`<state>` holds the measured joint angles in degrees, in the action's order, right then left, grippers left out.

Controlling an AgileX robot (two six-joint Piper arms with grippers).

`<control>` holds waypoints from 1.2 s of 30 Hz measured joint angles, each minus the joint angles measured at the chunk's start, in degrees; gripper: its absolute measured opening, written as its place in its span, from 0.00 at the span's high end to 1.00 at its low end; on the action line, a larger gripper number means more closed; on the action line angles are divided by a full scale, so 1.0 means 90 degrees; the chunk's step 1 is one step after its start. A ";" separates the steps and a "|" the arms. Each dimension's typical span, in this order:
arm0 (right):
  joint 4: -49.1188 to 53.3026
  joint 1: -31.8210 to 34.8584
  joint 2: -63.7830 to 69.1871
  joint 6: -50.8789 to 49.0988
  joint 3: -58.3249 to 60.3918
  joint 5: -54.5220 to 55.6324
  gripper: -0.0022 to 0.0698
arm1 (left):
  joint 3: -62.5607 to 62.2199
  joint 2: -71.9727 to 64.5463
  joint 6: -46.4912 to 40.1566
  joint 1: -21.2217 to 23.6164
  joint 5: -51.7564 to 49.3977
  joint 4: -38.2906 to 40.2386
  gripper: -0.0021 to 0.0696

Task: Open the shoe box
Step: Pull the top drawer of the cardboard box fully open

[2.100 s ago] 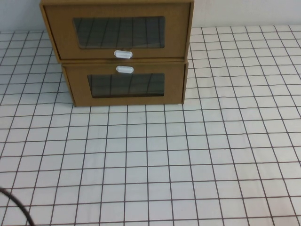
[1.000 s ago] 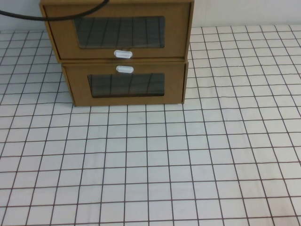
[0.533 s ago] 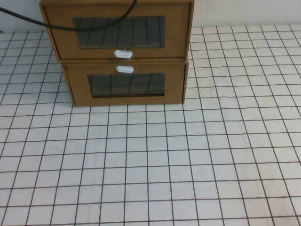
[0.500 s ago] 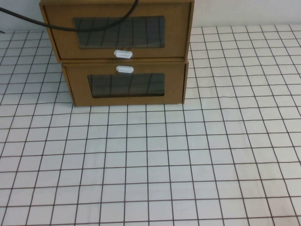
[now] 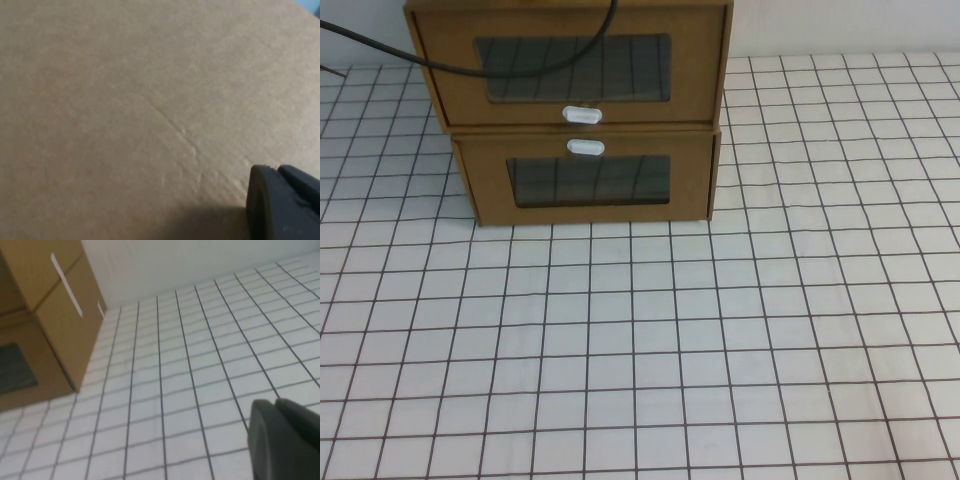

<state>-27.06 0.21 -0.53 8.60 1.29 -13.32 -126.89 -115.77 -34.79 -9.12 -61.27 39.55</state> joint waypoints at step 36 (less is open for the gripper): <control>-0.1478 -0.0200 0.4463 0.1925 -0.4225 -0.3794 0.99 | -0.0025 -0.0095 -0.0003 0.0000 -0.0022 0.0112 0.98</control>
<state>-40.36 -1.59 39.63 25.93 -36.73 -47.46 -127.11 -116.62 -34.82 -9.12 -61.47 40.56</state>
